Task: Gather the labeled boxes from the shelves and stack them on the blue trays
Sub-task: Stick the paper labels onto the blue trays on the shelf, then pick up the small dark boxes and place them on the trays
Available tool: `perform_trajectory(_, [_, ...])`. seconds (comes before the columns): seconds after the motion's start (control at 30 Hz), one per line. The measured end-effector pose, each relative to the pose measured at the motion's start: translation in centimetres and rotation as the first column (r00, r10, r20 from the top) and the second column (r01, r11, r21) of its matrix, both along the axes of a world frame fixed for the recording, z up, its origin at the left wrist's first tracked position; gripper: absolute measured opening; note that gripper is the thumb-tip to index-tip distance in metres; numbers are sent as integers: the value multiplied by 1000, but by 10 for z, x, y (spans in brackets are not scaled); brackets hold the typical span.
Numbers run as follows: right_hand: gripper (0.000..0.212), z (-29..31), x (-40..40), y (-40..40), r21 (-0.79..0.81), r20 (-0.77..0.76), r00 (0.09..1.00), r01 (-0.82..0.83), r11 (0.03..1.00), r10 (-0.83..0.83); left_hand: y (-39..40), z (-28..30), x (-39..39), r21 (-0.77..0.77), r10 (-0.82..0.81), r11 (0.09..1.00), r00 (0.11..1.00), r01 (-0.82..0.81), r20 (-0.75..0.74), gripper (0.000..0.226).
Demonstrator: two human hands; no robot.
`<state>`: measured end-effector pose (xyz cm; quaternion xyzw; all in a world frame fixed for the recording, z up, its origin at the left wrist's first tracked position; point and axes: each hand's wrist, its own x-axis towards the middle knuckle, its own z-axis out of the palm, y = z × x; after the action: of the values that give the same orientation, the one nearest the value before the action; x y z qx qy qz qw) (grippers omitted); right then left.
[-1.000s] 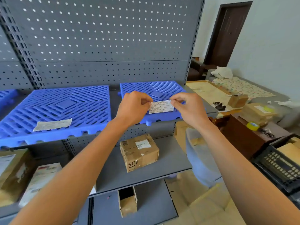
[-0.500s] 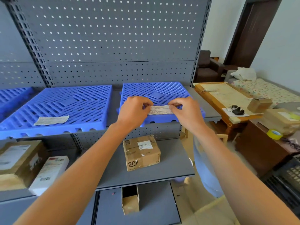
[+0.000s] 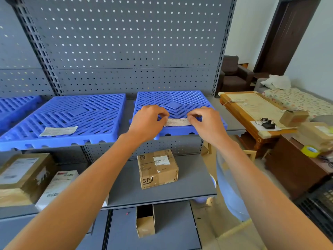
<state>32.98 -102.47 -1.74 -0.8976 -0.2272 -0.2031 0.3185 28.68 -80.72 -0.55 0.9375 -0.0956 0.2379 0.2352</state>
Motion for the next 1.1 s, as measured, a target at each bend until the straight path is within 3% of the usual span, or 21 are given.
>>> perform_trajectory(0.3, [19,11,-2,1,-104,3,1000,-25,994,26,3,13,-9,169,25,986,998,-14,-62,22])
perform_trajectory(0.43, [19,15,-6,26,-130,59,995,-77,988,85,18,20,-18,257,130,961,986,-100,-103,40])
perform_trajectory(0.57, [26,23,-15,71,-175,87,980,-164,971,181,51,26,-39,302,224,936,967,-180,-119,52])
perform_trajectory(0.83, [30,35,-45,176,-170,90,940,-310,935,328,138,37,-106,297,397,886,914,-357,-86,52])
perform_trajectory(1.1, [42,53,-123,314,-385,48,819,-513,767,572,252,38,-216,238,592,794,802,-560,-87,49])
